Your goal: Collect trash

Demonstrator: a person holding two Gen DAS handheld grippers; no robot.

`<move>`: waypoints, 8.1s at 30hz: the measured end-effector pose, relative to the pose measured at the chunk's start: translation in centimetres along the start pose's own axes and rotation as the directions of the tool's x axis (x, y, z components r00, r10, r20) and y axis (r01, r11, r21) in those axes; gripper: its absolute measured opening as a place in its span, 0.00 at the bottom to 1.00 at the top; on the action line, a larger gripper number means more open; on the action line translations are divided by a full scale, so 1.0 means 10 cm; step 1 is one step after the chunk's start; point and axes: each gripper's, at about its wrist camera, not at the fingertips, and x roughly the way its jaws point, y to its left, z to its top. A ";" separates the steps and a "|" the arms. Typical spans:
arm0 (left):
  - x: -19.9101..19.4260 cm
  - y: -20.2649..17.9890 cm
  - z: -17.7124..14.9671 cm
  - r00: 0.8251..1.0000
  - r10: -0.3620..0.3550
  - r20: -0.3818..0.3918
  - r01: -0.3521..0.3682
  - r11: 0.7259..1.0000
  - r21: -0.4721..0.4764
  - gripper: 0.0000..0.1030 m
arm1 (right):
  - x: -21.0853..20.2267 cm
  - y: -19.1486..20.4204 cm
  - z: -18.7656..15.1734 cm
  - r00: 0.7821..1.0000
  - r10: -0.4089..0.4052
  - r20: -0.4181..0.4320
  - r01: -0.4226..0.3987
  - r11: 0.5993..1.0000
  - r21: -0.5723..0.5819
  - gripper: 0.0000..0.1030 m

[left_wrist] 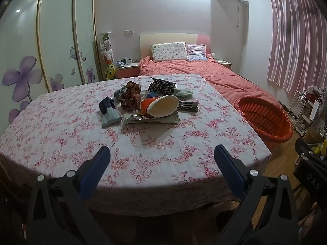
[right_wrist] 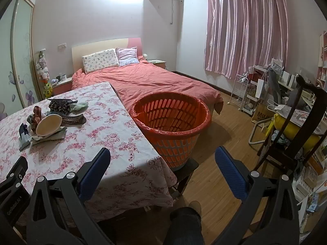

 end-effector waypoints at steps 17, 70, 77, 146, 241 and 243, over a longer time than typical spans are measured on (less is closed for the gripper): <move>0.00 0.00 0.00 1.000 0.000 -0.002 0.000 1.000 0.000 0.96 | 0.01 0.00 0.00 1.000 -0.002 -0.003 0.002 1.000 0.001 0.98; 0.00 0.00 0.00 1.000 -0.002 -0.006 0.002 1.000 -0.002 0.96 | 0.00 0.01 0.00 1.000 -0.003 -0.001 0.003 1.000 -0.002 0.98; 0.00 0.00 0.00 1.000 -0.002 -0.006 0.002 1.000 -0.002 0.96 | 0.00 0.01 -0.01 1.000 -0.004 -0.001 0.004 1.000 -0.002 0.98; 2.39 1.75 0.66 0.954 0.056 -0.295 -0.131 0.962 -0.240 0.69 | 0.90 1.90 0.34 0.820 0.529 -0.219 -0.556 0.827 -0.086 0.76; 1.80 -0.56 1.18 0.966 -0.202 -0.160 0.221 0.968 0.115 0.85 | 1.66 0.16 0.99 0.910 0.409 -0.071 -0.397 0.908 0.132 0.56; 1.79 -0.35 1.15 0.971 -0.177 -0.160 0.194 0.976 0.098 0.85 | 1.62 0.34 0.94 0.901 0.424 -0.091 -0.415 0.904 0.105 0.58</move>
